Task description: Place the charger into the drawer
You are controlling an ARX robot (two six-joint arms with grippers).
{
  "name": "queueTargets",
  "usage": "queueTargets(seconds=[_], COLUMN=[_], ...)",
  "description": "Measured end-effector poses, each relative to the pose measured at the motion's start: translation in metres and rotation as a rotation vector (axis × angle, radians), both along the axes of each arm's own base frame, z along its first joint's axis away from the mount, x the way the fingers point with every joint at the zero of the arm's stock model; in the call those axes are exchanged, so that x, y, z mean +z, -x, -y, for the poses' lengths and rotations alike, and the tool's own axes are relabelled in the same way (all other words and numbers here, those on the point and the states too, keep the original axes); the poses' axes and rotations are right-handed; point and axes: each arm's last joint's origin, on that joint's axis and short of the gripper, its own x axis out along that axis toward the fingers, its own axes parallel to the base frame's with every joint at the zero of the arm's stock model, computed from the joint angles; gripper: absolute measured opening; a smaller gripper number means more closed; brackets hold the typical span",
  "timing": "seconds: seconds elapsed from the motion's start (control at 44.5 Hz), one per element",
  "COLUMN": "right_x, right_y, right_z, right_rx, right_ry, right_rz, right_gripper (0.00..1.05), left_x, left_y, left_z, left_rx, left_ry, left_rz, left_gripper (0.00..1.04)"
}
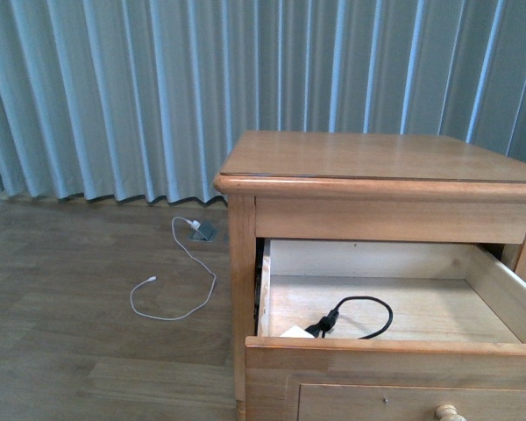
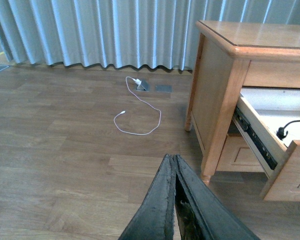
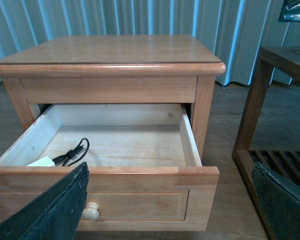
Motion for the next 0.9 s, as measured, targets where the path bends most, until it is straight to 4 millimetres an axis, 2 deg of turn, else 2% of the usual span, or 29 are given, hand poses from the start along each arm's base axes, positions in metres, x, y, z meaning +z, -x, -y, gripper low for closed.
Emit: queueTargets(seconds=[0.472,0.674,0.786,0.853,0.898], right_x=[0.000,-0.001,-0.008,-0.009,-0.009], right_y=[0.000,0.000,-0.006,-0.015,-0.021], right_z=[0.000,0.000,-0.004,-0.007,-0.008], right_rx=[0.000,-0.005,0.053,0.098,0.113], right_ry=[0.000,0.010,0.084,0.082,0.082], right_rz=[0.000,-0.021,-0.254,-0.345,-0.387], right_gripper=[0.96,0.96,0.96,0.96,0.96], left_x=[0.000,0.000,0.000,0.000,0.000], left_y=[0.000,0.000,0.000,0.000,0.000], left_z=[0.000,0.000,0.000,0.000,0.000], left_rx=[0.002,0.002,0.002,0.002,0.002], left_ry=[0.001,0.000,0.000,0.000,0.000], left_rz=[0.004,0.004,0.004,0.004,0.004], left_gripper=[0.05,0.40,0.61,0.77,0.84])
